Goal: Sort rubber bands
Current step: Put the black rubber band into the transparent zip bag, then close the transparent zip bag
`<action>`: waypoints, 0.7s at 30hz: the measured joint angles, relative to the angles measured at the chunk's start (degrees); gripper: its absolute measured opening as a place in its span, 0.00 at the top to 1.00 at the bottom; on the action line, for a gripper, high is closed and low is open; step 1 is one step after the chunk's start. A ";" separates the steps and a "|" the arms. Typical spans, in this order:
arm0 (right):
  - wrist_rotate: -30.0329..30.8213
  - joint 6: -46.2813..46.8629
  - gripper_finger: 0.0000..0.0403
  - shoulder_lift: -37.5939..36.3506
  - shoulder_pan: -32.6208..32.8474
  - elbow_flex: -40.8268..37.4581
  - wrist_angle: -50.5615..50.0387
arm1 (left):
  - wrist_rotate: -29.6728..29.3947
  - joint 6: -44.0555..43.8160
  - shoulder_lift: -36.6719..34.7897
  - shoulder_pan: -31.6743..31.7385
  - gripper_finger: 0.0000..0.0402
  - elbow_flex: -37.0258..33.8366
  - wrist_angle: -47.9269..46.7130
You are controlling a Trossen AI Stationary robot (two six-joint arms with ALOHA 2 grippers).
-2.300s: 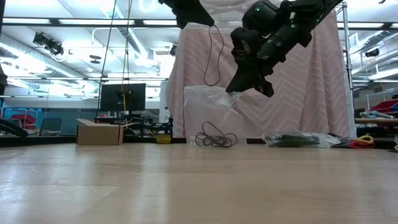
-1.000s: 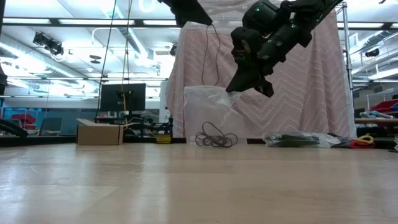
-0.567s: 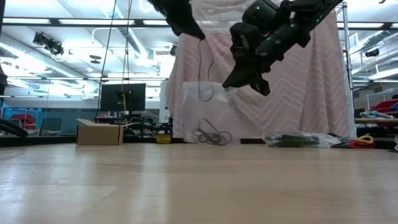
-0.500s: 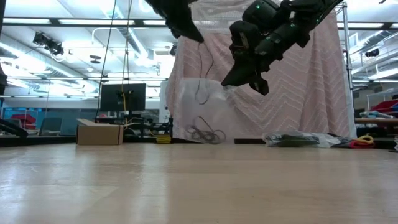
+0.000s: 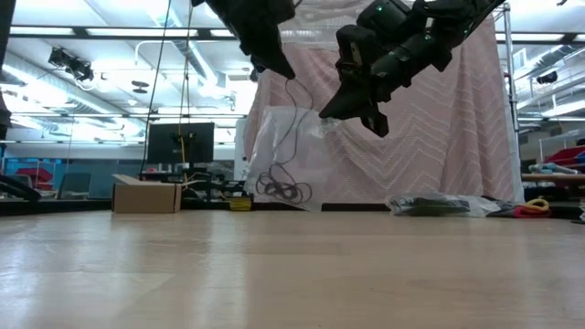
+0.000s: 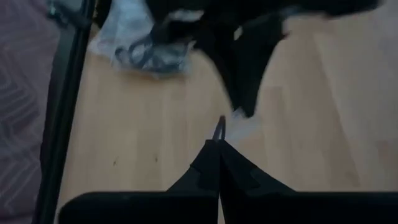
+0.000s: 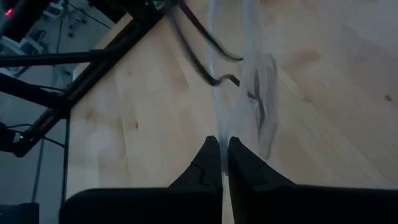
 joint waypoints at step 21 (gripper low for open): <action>1.26 8.31 0.99 -0.36 -4.11 0.00 14.55 | 1.52 -6.17 -3.46 0.11 0.70 1.23 5.37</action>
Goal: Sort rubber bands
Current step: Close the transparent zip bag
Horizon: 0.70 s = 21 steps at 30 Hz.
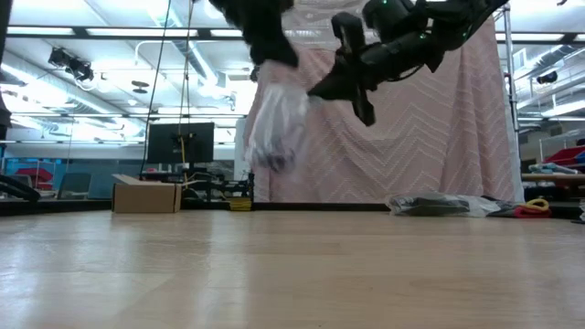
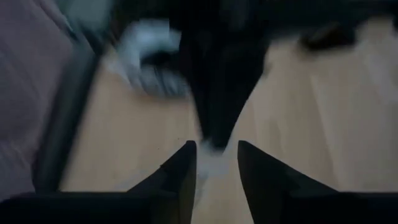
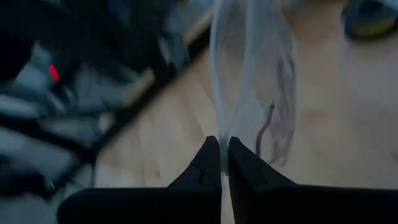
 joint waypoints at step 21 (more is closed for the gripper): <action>17.31 41.56 0.99 0.46 -5.16 -0.02 23.25 | -25.32 -1.46 -7.67 -0.56 0.84 -11.91 18.37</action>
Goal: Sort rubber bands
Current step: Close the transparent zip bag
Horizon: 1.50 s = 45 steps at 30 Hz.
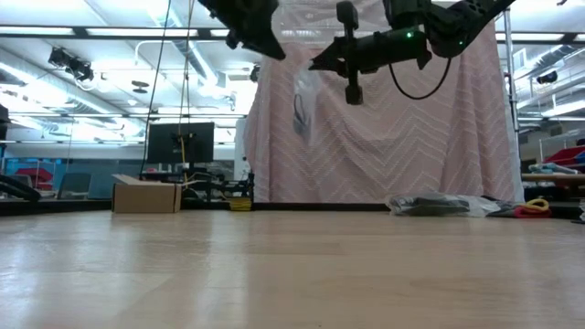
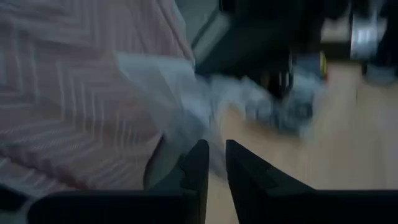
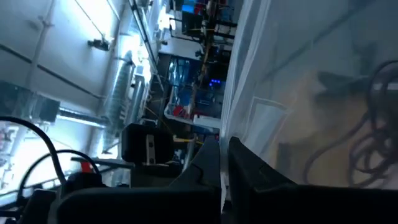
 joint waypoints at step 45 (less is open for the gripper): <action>0.41 3.30 0.98 0.04 0.73 0.00 5.90 | -9.19 18.08 7.00 -1.44 0.72 -0.20 14.00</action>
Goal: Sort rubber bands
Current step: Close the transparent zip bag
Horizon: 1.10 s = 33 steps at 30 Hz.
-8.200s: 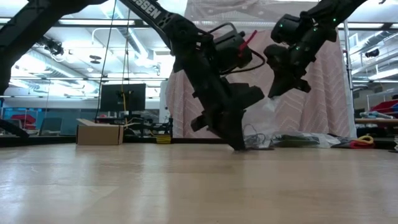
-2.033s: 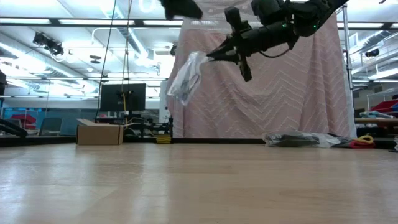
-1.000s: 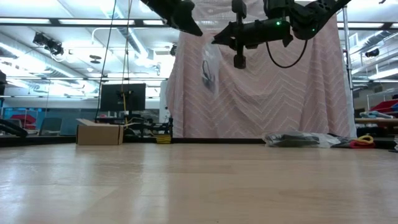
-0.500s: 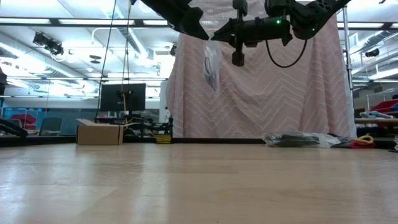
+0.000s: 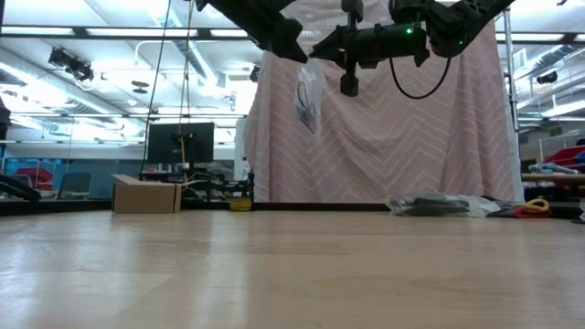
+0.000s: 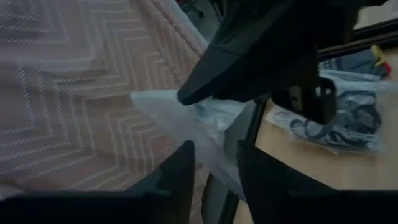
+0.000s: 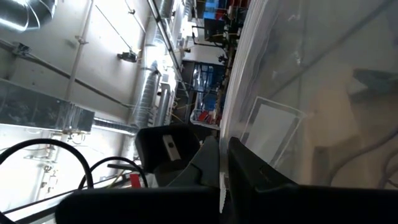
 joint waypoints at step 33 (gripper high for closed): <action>-24.10 -38.21 0.69 0.09 -3.84 -0.02 -8.09 | 3.32 -7.45 -3.99 0.04 1.00 0.15 -15.03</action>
